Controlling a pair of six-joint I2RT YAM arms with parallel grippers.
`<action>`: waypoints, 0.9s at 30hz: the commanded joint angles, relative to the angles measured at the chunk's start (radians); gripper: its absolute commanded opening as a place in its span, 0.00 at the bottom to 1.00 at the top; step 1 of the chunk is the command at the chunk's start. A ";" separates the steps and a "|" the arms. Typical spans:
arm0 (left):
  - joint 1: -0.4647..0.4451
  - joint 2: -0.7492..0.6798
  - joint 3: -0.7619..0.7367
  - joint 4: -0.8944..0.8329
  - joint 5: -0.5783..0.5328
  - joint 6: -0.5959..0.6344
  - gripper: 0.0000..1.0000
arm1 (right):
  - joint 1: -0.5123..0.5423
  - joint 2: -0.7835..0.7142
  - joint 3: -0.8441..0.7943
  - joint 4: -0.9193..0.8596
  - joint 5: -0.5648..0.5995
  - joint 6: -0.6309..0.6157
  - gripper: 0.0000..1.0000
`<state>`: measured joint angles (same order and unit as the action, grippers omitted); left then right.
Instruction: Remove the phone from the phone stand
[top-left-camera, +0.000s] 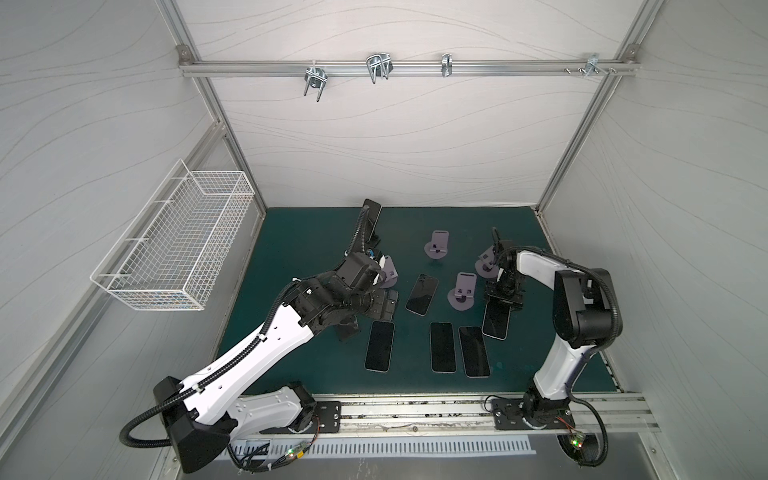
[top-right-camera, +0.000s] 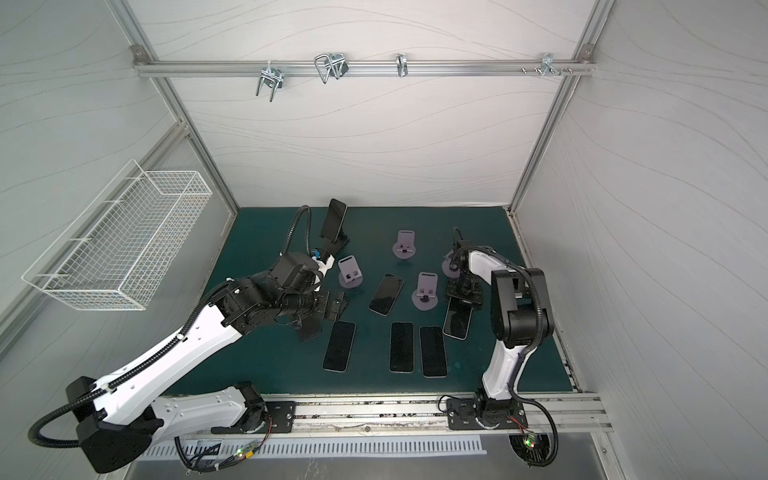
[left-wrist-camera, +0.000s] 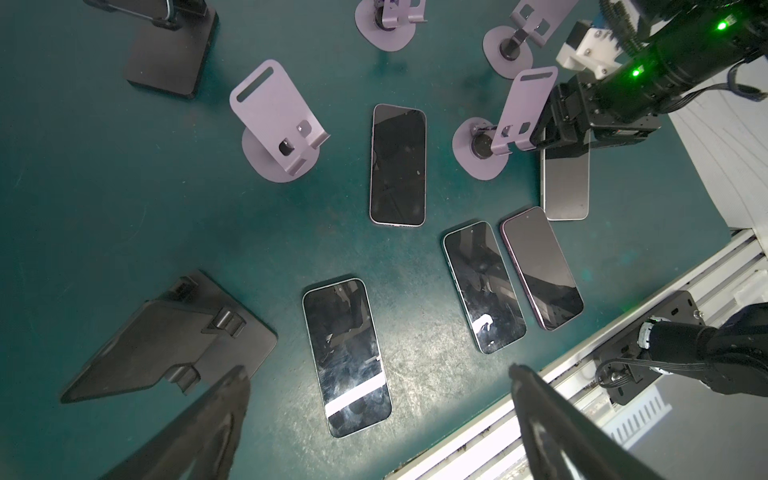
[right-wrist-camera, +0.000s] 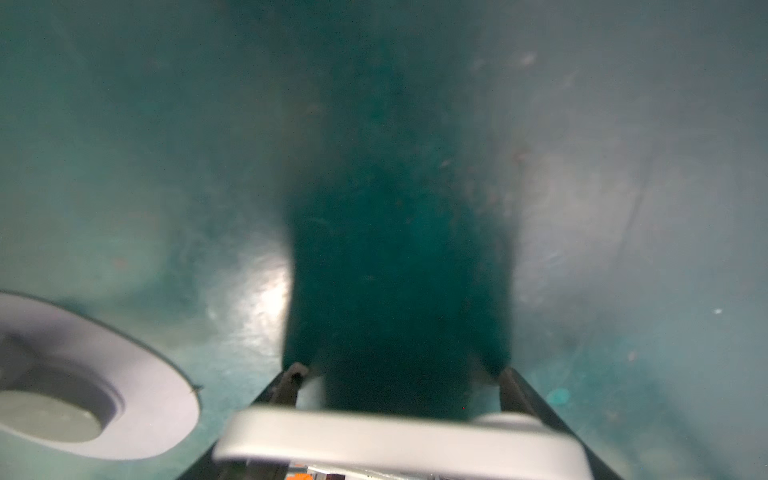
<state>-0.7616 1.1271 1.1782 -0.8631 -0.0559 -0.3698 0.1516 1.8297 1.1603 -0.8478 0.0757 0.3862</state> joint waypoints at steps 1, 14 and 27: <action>-0.003 0.002 0.056 0.022 0.010 -0.001 0.99 | 0.025 0.031 0.013 -0.013 0.017 0.024 0.63; -0.002 -0.052 0.041 0.004 -0.027 -0.006 0.99 | 0.034 -0.025 0.007 -0.020 0.014 0.016 0.62; -0.002 -0.079 0.032 0.007 -0.037 -0.016 0.99 | -0.001 -0.142 -0.019 -0.030 -0.003 -0.013 0.59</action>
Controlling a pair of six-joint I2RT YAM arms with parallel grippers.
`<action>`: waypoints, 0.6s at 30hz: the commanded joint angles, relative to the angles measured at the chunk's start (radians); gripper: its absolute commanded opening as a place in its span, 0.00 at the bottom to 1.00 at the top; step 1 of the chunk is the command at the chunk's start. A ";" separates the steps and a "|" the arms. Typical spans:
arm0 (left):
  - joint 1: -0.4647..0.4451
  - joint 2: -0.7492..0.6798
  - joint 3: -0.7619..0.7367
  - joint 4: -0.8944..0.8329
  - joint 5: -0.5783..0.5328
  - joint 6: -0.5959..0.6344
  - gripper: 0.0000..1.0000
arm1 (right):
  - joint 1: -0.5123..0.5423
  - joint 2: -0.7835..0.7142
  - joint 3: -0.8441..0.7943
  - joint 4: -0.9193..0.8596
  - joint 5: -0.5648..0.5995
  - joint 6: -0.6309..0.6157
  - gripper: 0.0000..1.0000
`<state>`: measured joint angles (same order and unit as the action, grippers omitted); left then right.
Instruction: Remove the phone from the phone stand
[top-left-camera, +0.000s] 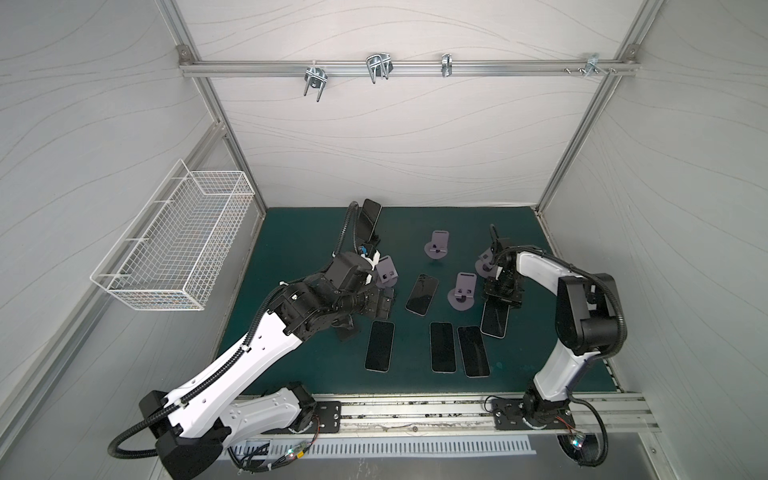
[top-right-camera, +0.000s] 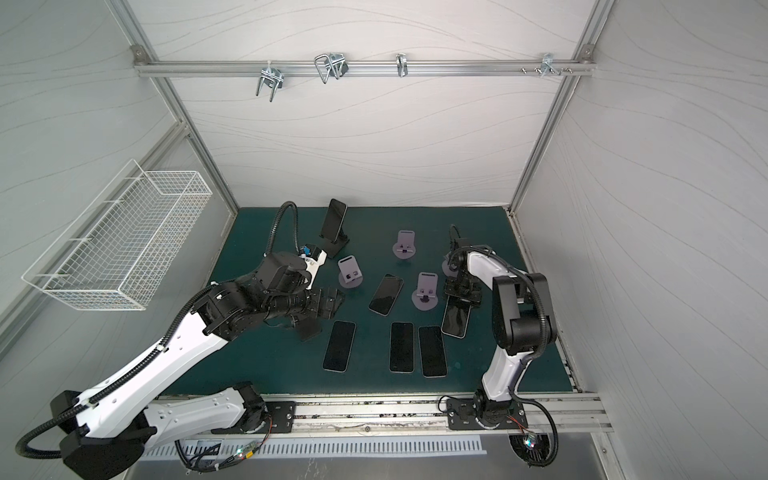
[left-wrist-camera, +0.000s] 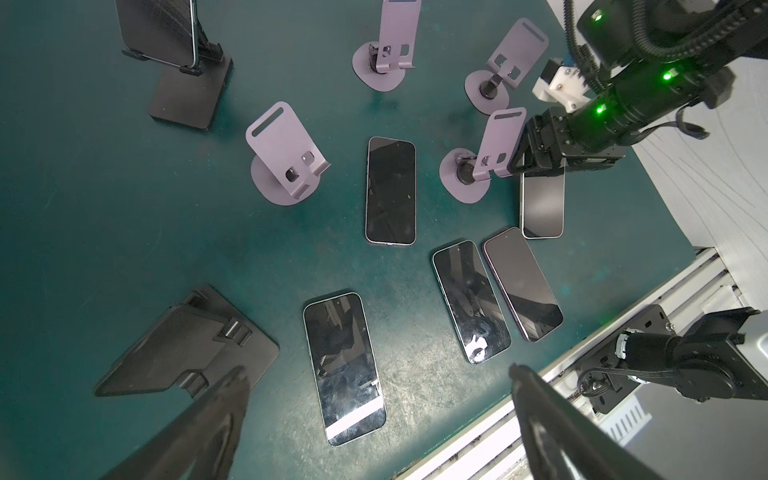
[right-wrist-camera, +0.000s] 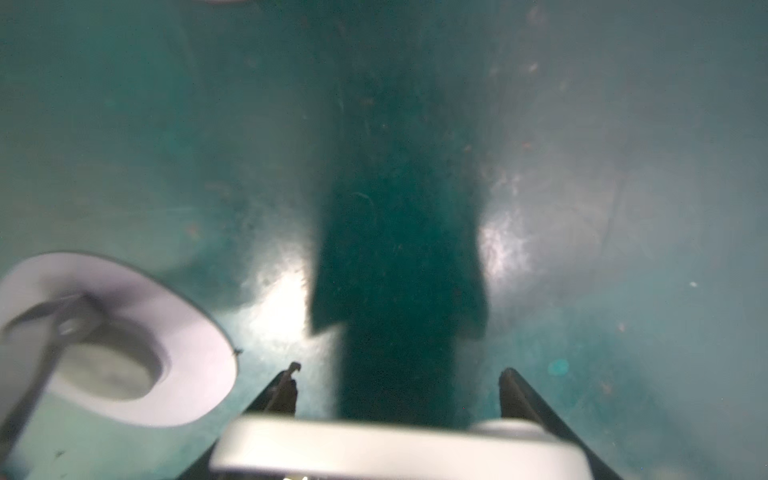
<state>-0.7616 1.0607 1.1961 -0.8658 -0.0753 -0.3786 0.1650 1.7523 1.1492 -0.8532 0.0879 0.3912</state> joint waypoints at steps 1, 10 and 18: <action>-0.003 -0.013 0.014 0.009 -0.017 -0.006 0.99 | -0.020 -0.076 -0.009 -0.027 -0.015 -0.020 0.59; -0.003 -0.004 0.023 0.017 -0.005 0.004 0.99 | -0.043 -0.114 0.021 -0.092 -0.020 -0.049 0.58; -0.002 0.011 0.036 0.021 0.023 0.003 0.99 | -0.046 -0.128 0.038 -0.161 -0.050 -0.067 0.58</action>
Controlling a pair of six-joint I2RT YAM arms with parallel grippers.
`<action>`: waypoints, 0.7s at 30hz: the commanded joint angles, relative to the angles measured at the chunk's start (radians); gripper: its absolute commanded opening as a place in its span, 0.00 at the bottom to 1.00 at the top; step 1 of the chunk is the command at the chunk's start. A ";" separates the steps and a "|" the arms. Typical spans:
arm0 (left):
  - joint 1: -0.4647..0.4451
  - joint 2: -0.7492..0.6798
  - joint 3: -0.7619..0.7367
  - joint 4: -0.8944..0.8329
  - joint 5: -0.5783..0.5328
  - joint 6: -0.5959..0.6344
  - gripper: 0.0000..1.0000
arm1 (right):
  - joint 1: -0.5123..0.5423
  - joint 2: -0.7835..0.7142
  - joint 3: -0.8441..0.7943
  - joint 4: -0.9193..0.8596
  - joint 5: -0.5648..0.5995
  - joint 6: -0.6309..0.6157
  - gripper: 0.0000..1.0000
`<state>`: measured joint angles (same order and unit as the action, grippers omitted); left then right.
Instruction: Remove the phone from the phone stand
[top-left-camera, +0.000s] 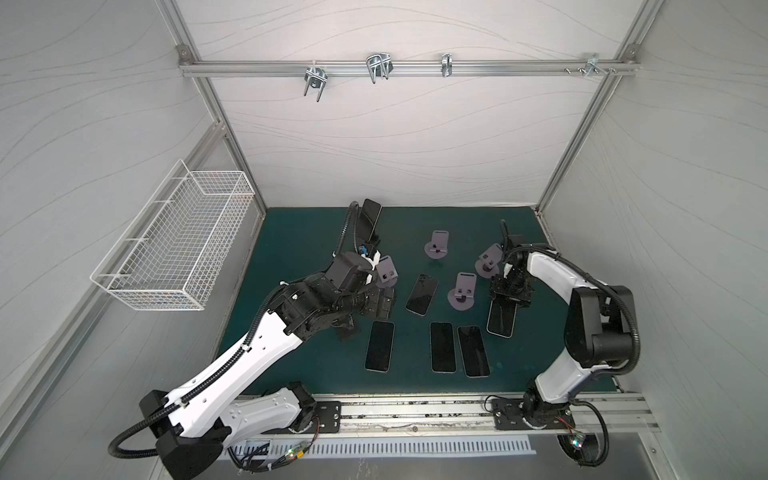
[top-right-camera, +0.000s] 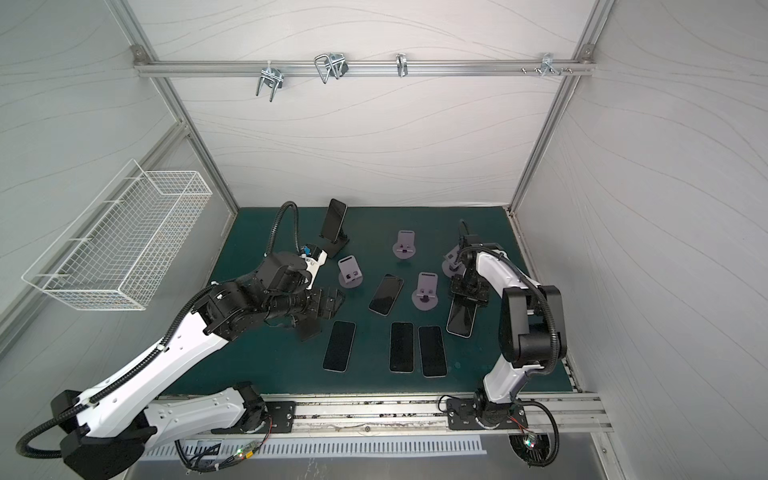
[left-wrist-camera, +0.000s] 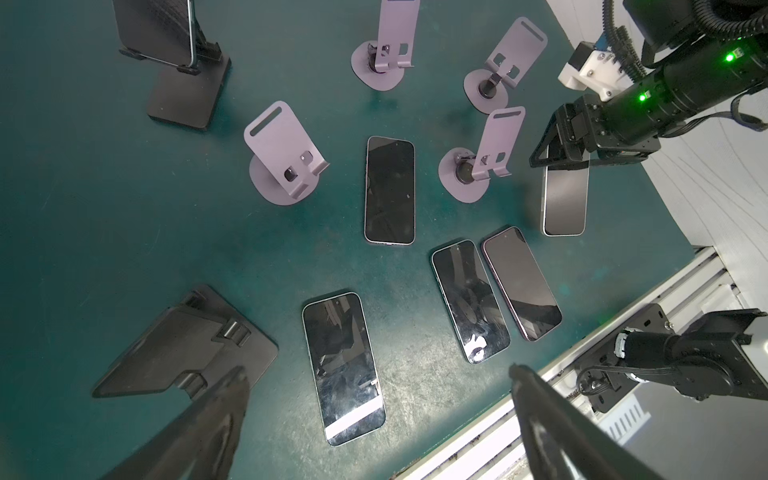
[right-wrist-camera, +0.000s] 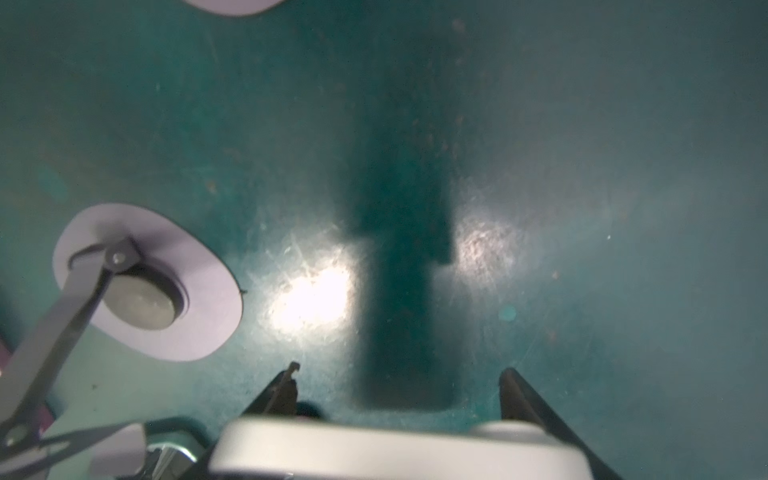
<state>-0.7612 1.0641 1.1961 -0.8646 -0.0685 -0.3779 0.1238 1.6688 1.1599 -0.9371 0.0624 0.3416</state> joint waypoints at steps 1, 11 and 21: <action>-0.003 0.011 0.037 0.024 0.023 0.003 0.99 | -0.004 -0.050 0.025 -0.085 -0.029 -0.018 0.58; -0.003 0.159 0.145 0.060 0.106 -0.013 0.99 | -0.006 -0.155 0.013 -0.193 -0.061 -0.026 0.58; -0.004 0.356 0.336 -0.002 0.160 -0.036 0.99 | -0.018 -0.120 0.000 -0.138 -0.063 -0.018 0.57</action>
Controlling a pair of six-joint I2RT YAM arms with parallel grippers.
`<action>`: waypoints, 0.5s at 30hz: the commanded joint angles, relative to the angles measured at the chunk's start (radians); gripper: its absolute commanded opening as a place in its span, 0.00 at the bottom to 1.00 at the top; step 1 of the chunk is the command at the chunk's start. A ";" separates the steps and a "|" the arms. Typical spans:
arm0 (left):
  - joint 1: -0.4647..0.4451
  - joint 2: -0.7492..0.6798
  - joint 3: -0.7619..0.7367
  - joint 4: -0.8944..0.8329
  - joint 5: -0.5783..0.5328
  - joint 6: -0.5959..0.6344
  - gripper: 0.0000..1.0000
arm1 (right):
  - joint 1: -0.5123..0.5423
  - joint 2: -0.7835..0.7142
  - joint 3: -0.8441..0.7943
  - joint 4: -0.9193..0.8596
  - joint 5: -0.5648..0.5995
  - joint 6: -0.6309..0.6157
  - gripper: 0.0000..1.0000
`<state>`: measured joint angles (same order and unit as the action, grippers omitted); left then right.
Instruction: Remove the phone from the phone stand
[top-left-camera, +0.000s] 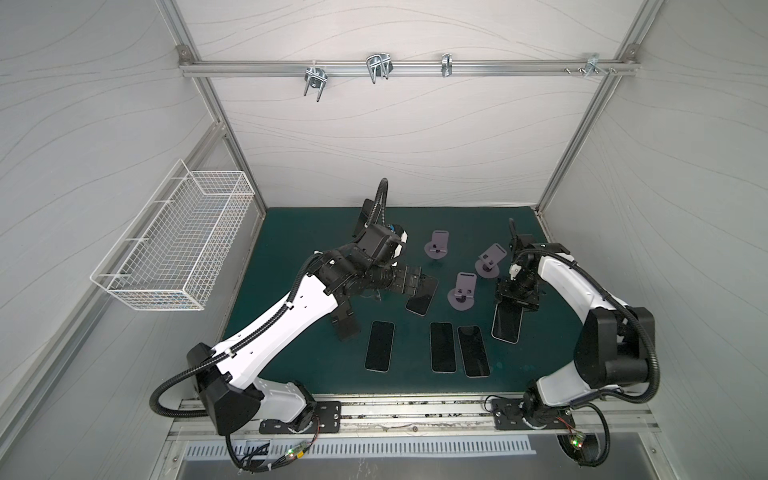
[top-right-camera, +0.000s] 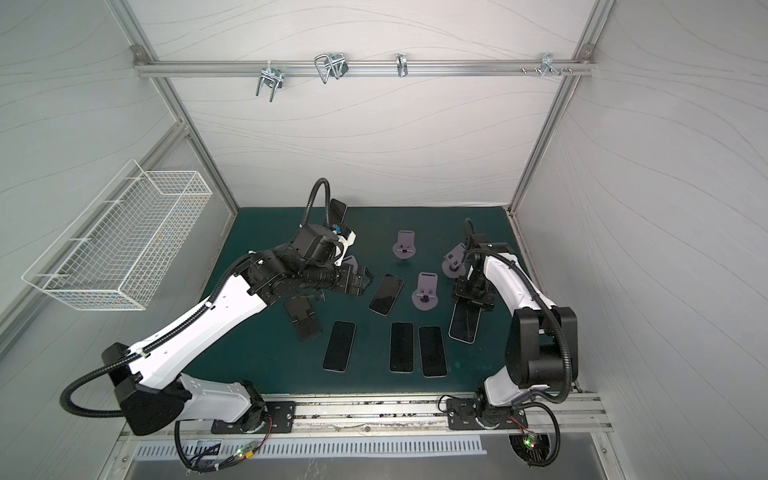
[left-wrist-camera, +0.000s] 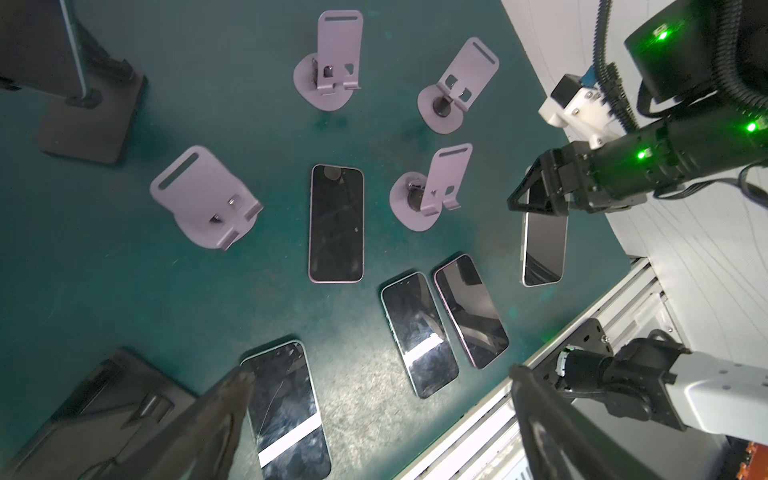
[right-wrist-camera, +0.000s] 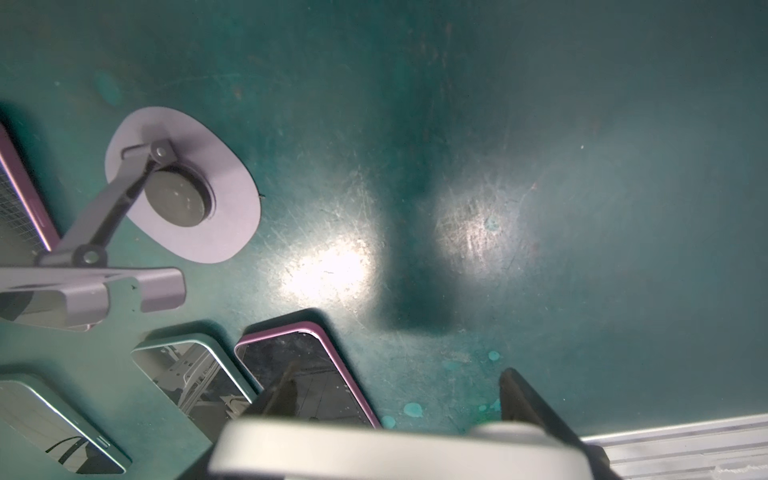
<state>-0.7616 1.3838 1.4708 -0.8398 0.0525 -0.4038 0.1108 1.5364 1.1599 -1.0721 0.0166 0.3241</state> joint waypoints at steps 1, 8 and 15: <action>-0.005 0.047 0.070 -0.026 0.041 -0.012 0.99 | -0.006 0.020 0.004 0.006 -0.022 0.002 0.57; -0.004 0.124 0.094 -0.004 0.027 0.014 0.99 | -0.003 0.088 0.023 0.049 -0.038 -0.008 0.57; -0.006 0.177 0.125 0.051 0.018 0.057 0.99 | 0.016 0.119 0.040 0.012 -0.065 -0.031 0.56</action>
<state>-0.7620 1.5486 1.5406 -0.8337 0.0753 -0.3759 0.1188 1.6543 1.1606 -1.0183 -0.0223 0.3180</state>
